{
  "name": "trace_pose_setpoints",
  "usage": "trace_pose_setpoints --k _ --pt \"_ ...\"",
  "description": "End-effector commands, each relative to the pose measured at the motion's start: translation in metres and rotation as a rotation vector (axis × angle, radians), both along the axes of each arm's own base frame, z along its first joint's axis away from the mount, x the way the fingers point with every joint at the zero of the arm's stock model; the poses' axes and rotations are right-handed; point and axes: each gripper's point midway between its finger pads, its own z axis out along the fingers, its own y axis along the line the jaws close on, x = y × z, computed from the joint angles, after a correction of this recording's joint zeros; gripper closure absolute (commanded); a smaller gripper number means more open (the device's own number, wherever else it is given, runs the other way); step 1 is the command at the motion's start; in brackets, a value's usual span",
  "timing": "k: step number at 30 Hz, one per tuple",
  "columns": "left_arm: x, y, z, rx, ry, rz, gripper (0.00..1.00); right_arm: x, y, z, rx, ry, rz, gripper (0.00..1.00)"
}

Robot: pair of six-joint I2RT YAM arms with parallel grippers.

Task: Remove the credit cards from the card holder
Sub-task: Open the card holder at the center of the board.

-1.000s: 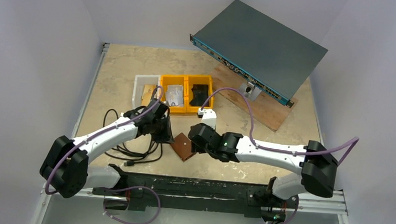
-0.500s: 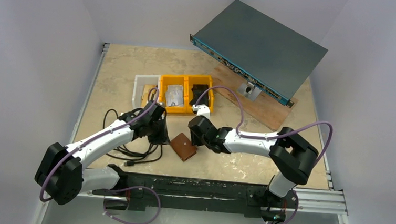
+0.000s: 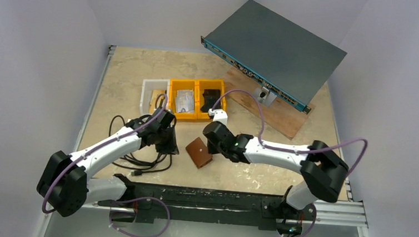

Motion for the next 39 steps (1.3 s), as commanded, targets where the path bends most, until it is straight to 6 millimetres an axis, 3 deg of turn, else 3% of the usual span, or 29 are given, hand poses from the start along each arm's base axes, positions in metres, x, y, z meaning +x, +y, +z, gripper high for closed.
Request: trace_pose_setpoints --k 1,6,13,19,23,30,34,39 --pt "0.009 -0.006 0.018 -0.048 -0.046 0.022 0.81 -0.002 -0.008 0.064 0.105 -0.069 -0.065 1.0" --pt "0.007 -0.01 0.026 -0.085 -0.057 0.031 0.79 -0.018 -0.008 0.095 0.173 -0.051 -0.042 1.0" --pt "0.0 -0.012 0.026 -0.11 -0.074 0.012 0.77 -0.034 0.0 0.082 0.153 0.023 0.012 1.0" --pt "-0.007 -0.013 0.019 -0.109 -0.066 -0.02 0.78 -0.04 0.024 0.099 0.224 0.032 0.028 1.0" --pt "-0.007 -0.014 0.015 -0.102 -0.061 -0.054 0.79 -0.044 0.016 0.072 0.206 0.089 -0.036 1.0" --pt "-0.004 -0.026 0.009 -0.12 -0.035 -0.112 0.9 -0.049 -0.058 0.005 0.012 0.129 -0.281 1.0" --pt "0.002 -0.031 0.004 -0.11 -0.024 -0.124 0.93 -0.057 -0.073 -0.02 -0.026 0.177 -0.352 1.0" --pt "0.005 -0.047 0.005 -0.131 0.0 -0.167 0.95 -0.064 -0.086 -0.036 -0.062 0.203 -0.4 1.0"
